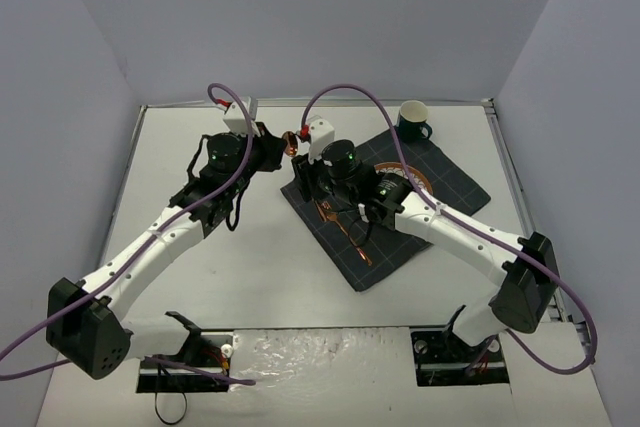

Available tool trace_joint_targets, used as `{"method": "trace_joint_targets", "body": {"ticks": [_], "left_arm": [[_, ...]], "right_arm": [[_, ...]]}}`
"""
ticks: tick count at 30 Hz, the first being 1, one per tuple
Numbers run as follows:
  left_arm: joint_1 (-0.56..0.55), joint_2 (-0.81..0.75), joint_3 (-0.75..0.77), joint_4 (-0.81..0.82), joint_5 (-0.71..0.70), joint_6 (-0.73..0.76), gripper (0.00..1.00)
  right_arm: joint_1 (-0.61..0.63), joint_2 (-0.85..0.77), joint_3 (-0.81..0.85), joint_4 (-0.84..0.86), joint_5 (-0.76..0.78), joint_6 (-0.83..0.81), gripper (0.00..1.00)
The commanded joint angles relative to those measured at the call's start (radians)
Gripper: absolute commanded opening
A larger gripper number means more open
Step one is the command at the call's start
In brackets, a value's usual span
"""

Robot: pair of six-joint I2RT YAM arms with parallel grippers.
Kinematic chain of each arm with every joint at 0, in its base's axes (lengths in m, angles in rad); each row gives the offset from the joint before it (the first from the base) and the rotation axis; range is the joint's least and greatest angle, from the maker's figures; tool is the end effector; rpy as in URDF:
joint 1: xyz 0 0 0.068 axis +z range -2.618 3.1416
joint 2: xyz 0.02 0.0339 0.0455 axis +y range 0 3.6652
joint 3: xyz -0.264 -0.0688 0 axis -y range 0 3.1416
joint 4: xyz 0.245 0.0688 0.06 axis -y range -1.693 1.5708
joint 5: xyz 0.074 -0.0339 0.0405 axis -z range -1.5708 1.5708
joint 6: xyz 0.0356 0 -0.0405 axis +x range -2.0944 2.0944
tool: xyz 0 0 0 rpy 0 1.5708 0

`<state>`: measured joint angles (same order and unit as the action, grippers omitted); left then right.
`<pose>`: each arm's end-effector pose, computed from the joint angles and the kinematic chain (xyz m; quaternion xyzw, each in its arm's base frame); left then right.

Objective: Set the dinner table for one person

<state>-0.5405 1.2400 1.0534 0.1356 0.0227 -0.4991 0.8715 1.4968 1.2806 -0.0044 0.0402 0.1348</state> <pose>0.2530 -0.1528 0.3711 0.0228 0.7245 -0.3493 0.5937 0.2325 0.2743 0.3588 -0.2693 0.7327 0.2875 0.5550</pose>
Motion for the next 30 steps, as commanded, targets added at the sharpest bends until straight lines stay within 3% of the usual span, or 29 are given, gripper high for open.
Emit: {"method": "trace_joint_targets", "body": {"ticks": [1, 13, 16, 19, 22, 24, 30], "left_arm": [[-0.018, -0.047, 0.012, 0.126, -0.001, -0.004, 0.00], [-0.026, -0.060, -0.016, 0.150, -0.004, 0.005, 0.00], [-0.026, -0.056, -0.019, 0.149, 0.011, 0.008, 0.01], [-0.026, -0.055, -0.018, 0.125, 0.021, 0.004, 0.28], [-0.026, -0.061, -0.008, 0.066, 0.025, 0.005, 0.47], [-0.026, -0.073, 0.012, 0.018, 0.016, 0.014, 0.66], [0.004, -0.132, 0.069, -0.235, -0.051, 0.037, 0.90]], "right_arm": [[0.003, 0.006, 0.068, 0.063, 0.041, -0.024, 0.37], [0.003, 0.007, 0.066, 0.060, 0.064, -0.031, 0.02], [0.000, -0.004, 0.049, 0.060, 0.080, -0.040, 0.00], [-0.011, -0.020, 0.016, 0.059, 0.095, -0.059, 0.00], [-0.031, -0.043, -0.026, 0.060, 0.104, -0.081, 0.00], [-0.063, -0.068, -0.060, 0.058, 0.113, -0.110, 0.00], [-0.210, -0.146, -0.180, 0.046, 0.128, -0.211, 0.00]]}}
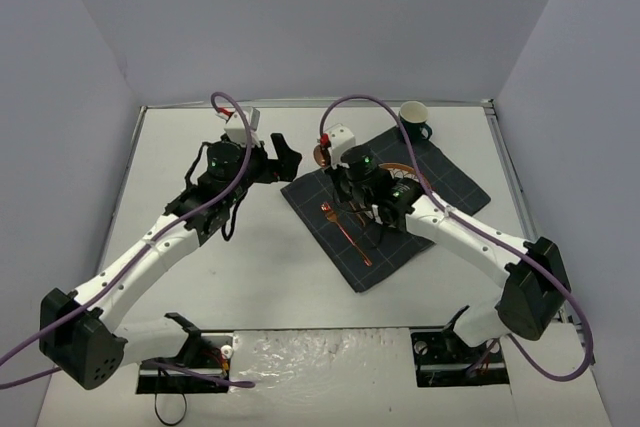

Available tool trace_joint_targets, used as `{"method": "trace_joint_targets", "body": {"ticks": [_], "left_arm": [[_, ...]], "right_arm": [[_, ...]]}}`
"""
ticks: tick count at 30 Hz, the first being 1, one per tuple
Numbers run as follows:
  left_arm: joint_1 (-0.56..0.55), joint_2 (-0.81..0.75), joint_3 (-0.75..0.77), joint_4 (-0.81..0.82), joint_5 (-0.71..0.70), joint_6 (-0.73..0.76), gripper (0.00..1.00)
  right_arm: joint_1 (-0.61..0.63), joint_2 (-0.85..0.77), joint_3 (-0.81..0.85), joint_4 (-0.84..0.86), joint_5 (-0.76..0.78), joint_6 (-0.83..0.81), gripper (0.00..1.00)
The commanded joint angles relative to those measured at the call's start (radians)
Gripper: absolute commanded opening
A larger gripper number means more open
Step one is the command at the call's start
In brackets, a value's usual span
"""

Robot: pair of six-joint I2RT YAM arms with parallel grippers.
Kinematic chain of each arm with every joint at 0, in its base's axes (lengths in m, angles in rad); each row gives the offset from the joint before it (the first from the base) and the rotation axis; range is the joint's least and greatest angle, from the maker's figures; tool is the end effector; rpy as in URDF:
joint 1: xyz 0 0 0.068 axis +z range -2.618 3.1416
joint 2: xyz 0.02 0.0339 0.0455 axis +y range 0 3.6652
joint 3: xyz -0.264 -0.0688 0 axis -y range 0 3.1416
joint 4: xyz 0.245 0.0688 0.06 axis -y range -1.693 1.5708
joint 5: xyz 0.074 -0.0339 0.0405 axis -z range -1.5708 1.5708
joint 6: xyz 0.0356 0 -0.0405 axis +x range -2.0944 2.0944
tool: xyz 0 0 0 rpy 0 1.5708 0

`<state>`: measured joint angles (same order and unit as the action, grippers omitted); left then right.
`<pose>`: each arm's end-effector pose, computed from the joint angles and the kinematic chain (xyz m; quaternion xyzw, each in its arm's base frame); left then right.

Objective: Set the dinner table for one person

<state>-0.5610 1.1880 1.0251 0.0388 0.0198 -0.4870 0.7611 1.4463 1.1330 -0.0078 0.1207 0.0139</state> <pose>0.2381 -0.1504 0.3643 0.0343 0.7488 -0.3376 0.5693 0.2510 0.2331 0.3225 -0.2626 0.7666 0.1754 0.5591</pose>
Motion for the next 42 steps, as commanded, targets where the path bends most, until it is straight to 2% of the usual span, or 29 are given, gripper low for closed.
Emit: {"method": "trace_joint_targets", "body": {"ticks": [1, 4, 10, 14, 22, 34, 42], "left_arm": [[0.035, -0.092, 0.116, -0.174, -0.051, 0.029, 0.91], [0.114, -0.115, 0.153, -0.339, -0.049, 0.044, 0.92], [0.316, -0.111, 0.169, -0.601, 0.077, 0.147, 0.93], [0.385, -0.131, 0.101, -0.604, 0.124, 0.192, 0.93], [0.407, -0.139, 0.005, -0.567, 0.136, 0.217, 0.93], [0.421, -0.171, -0.022, -0.576, 0.111, 0.228, 0.93], [0.421, -0.171, -0.023, -0.579, 0.095, 0.231, 0.93]], "right_arm": [[-0.119, -0.105, -0.051, 0.043, 0.056, -0.106, 0.00], [-0.213, -0.101, -0.071, 0.035, 0.066, -0.199, 0.00], [-0.457, 0.006, -0.031, 0.026, -0.059, -0.383, 0.00], [-0.568, 0.080, 0.013, 0.020, -0.099, -0.463, 0.00], [-0.663, 0.209, 0.063, 0.012, -0.110, -0.590, 0.00], [-0.715, 0.374, 0.116, 0.024, -0.163, -0.661, 0.00], [-0.754, 0.421, 0.078, 0.128, -0.199, -0.662, 0.00]]}}
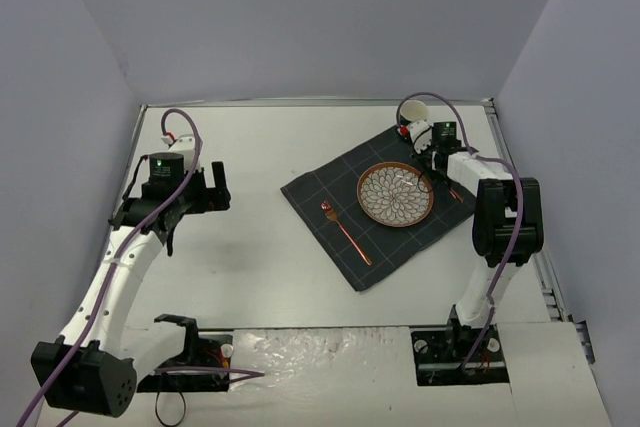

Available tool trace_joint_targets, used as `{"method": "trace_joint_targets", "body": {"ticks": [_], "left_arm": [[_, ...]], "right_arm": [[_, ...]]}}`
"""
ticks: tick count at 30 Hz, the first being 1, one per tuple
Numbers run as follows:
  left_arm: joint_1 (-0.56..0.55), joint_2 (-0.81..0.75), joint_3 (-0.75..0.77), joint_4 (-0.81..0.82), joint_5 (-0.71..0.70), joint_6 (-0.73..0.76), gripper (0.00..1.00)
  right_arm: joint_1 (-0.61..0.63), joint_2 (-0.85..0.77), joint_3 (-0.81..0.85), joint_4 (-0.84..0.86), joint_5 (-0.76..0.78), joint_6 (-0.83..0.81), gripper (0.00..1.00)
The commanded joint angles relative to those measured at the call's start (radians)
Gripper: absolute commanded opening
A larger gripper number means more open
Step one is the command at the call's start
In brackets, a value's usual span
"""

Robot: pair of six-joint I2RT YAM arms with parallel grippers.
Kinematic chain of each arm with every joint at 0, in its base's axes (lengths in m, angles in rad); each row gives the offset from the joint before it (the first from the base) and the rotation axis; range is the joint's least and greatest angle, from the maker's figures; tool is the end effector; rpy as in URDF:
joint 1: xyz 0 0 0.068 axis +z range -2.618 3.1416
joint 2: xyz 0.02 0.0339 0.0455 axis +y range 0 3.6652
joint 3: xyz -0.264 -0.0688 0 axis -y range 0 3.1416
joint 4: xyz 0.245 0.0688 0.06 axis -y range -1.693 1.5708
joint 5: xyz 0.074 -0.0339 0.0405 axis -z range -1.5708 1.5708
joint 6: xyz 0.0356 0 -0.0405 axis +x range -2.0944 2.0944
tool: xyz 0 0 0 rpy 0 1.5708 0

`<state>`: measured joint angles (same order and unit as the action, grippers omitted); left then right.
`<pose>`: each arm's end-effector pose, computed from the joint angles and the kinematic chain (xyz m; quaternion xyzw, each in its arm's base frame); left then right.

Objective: Set the dinner table for one person

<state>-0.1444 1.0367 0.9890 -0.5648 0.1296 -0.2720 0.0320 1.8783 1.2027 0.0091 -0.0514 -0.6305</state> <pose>0.2196 -0.0366 0.3261 -0.0267 0.8856 -0.1513 0.4382 0.4144 0.0151 0.1910 -0.3031 0.8467 -0.1067 0.4242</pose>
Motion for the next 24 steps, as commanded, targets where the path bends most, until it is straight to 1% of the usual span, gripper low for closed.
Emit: {"method": "trace_joint_targets", "body": {"ticks": [1, 8, 10, 15, 20, 24], "left_arm": [[0.005, -0.019, 0.013, 0.025, -0.015, 0.017, 0.93], [0.005, -0.015, 0.011, 0.024, -0.013, 0.019, 0.93], [0.005, -0.014, 0.011, 0.025, -0.014, 0.020, 0.93], [0.005, -0.015, 0.010, 0.025, -0.016, 0.021, 0.93], [0.005, -0.014, 0.008, 0.025, -0.012, 0.024, 0.93], [0.005, -0.018, 0.007, 0.025, -0.013, 0.027, 0.93]], "right_arm": [[-0.027, -0.002, 0.010, 0.118, -0.026, -0.021, 0.00], [-0.027, 0.036, 0.045, 0.125, -0.024, -0.030, 0.00], [-0.056, 0.044, 0.048, 0.124, -0.015, -0.032, 0.00], [-0.080, 0.059, 0.048, 0.132, -0.027, -0.030, 0.00], [-0.087, 0.077, 0.054, 0.134, -0.031, -0.030, 0.04], [-0.089, 0.087, 0.051, 0.135, -0.042, -0.035, 0.05]]}}
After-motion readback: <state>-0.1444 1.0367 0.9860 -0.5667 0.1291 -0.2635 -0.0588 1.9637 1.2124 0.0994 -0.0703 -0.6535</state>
